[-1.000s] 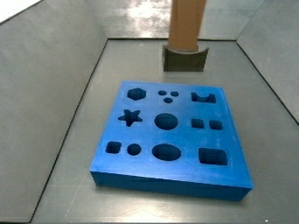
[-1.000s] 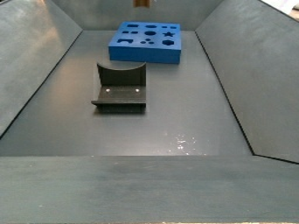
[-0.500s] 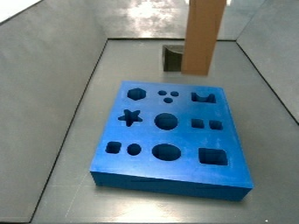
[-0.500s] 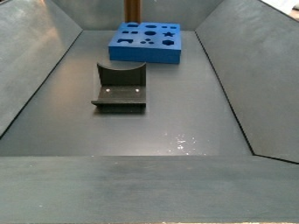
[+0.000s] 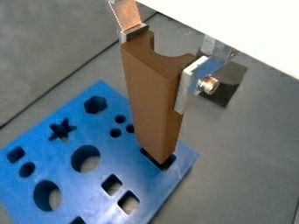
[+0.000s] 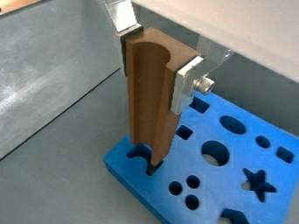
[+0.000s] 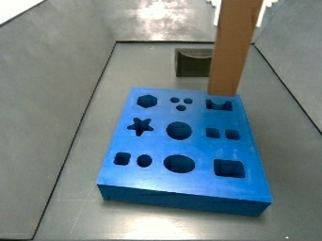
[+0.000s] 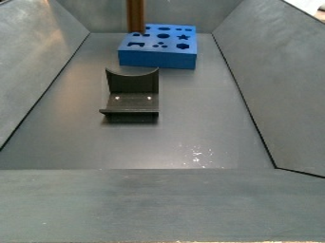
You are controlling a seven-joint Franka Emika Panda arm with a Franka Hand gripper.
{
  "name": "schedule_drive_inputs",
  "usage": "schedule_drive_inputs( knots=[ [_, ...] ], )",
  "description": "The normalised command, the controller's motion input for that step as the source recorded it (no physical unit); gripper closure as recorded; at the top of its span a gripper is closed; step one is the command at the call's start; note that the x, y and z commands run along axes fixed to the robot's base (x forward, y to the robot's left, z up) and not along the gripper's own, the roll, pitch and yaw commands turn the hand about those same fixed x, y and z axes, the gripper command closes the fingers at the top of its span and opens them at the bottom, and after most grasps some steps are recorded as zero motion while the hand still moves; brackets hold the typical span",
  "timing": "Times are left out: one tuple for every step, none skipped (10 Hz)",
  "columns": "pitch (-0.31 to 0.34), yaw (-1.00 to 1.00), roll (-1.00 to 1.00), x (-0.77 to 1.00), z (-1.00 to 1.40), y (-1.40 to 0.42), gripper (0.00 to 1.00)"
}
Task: Pick up the arch object. Move up. Place the arch object on the fixture. Regrasp the arch object. Move to above the board. Insert the arch object.
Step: Insert the arch object.
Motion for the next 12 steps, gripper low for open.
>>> schedule_drive_inputs(
  knots=[
    [0.000,-0.03,0.00,0.18,-0.05,0.03,1.00],
    [0.007,0.00,0.00,-0.04,-0.04,0.03,1.00],
    [0.041,0.00,0.05,-0.23,-0.24,0.07,1.00],
    [-0.004,0.00,0.00,0.00,0.00,0.00,1.00],
    [-0.024,0.00,0.00,0.00,-0.07,0.00,1.00],
    [-0.066,0.00,-0.01,0.21,-0.17,-0.05,1.00],
    [-0.079,0.00,0.00,0.22,-0.19,-0.05,1.00],
    [-0.021,0.00,0.00,0.00,-0.01,0.00,1.00],
    [0.000,0.00,0.00,0.00,-0.02,0.00,1.00],
    [0.000,0.00,0.00,-0.01,-0.10,0.00,1.00],
    [0.000,0.00,0.00,0.00,-0.17,0.00,1.00],
    [0.000,0.00,0.00,0.00,-0.06,0.01,1.00]
  ],
)
